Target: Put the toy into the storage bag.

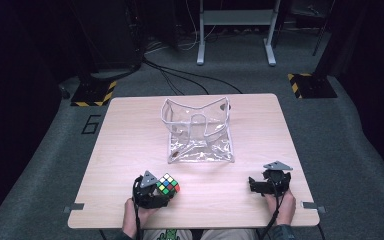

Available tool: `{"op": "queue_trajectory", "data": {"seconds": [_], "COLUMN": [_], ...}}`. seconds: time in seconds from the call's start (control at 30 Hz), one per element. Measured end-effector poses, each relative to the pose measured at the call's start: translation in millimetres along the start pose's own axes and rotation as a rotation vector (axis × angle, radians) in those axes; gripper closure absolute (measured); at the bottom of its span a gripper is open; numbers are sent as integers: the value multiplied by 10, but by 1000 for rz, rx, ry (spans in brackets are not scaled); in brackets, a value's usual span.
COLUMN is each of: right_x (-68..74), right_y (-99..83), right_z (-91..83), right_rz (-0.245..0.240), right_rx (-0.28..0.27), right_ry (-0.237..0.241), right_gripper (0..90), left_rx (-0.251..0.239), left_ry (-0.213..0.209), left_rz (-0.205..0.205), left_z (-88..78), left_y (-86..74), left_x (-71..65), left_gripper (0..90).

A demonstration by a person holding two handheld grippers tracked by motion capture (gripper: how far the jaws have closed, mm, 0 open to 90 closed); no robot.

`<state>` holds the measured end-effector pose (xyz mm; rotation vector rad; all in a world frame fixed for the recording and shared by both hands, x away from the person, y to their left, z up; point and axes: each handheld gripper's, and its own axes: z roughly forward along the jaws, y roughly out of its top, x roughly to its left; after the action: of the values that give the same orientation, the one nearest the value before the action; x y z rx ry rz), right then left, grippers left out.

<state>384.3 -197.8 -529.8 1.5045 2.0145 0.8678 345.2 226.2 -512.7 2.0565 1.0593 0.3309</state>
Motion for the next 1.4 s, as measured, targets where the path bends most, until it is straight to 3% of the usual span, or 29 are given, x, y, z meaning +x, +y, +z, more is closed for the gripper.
{"op": "queue_trajectory", "data": {"seconds": [0.63, 1.2, 1.4], "right_x": [-1, 3, 0], "right_y": [0, 0, -1], "right_z": [0, 2, 0], "right_rz": [-1, 3, -1], "right_rx": [0, -4, -2], "right_ry": [1, -3, 1], "right_gripper": [28, 28, 29], "left_rx": [-13, -34, -48], "left_ry": [18, 55, 48], "left_rz": [-14, -8, -9], "left_z": [-63, -152, -192], "left_y": [22, 130, 193], "left_x": [68, 169, 198], "left_gripper": [335, 334, 335]}}
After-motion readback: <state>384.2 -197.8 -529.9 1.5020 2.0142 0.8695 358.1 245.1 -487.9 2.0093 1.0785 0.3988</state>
